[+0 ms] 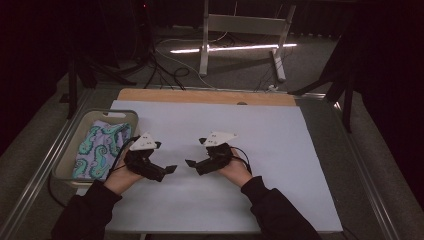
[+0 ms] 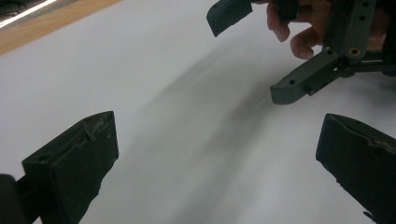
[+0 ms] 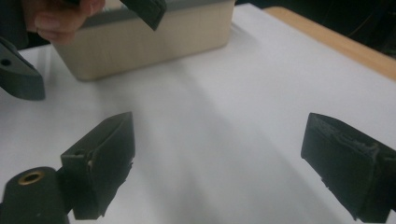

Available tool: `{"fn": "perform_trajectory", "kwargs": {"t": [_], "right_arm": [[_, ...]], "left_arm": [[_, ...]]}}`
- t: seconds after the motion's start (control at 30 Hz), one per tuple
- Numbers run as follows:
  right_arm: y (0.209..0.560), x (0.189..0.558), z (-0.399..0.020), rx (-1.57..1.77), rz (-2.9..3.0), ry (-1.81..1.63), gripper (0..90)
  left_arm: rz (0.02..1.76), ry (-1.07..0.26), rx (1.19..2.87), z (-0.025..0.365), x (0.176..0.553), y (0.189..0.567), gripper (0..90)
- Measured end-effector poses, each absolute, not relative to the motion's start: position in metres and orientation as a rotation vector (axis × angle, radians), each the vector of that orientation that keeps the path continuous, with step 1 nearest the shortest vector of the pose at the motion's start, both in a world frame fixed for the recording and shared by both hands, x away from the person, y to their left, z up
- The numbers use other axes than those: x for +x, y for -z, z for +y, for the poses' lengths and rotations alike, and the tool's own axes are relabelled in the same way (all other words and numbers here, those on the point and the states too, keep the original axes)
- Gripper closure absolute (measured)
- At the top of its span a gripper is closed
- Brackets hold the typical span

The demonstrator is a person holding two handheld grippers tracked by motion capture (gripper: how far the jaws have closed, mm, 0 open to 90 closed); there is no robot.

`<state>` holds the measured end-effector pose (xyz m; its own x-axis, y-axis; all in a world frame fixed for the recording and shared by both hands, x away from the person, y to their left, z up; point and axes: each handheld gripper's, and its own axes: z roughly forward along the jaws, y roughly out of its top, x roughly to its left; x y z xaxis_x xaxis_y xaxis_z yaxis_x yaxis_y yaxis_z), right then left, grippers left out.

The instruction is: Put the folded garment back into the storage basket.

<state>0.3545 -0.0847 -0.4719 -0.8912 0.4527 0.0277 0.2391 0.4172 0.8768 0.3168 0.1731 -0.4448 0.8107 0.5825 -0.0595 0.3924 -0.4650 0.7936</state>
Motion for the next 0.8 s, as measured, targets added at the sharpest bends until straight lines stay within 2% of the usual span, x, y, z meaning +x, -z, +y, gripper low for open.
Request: {"fn": "perform_trajectory", "kwargs": {"t": [0.4,0.8], "right_arm": [[0.494,0.336,-0.115,0.615,2.5,-1.44,9.7],[0.514,0.307,-0.169,0.681,2.513,-1.378,9.8]], "left_arm": [[0.692,-0.25,2.132,0.167,0.302,0.465,0.0],[0.664,-0.27,2.163,0.168,0.285,0.482,0.0]]}}
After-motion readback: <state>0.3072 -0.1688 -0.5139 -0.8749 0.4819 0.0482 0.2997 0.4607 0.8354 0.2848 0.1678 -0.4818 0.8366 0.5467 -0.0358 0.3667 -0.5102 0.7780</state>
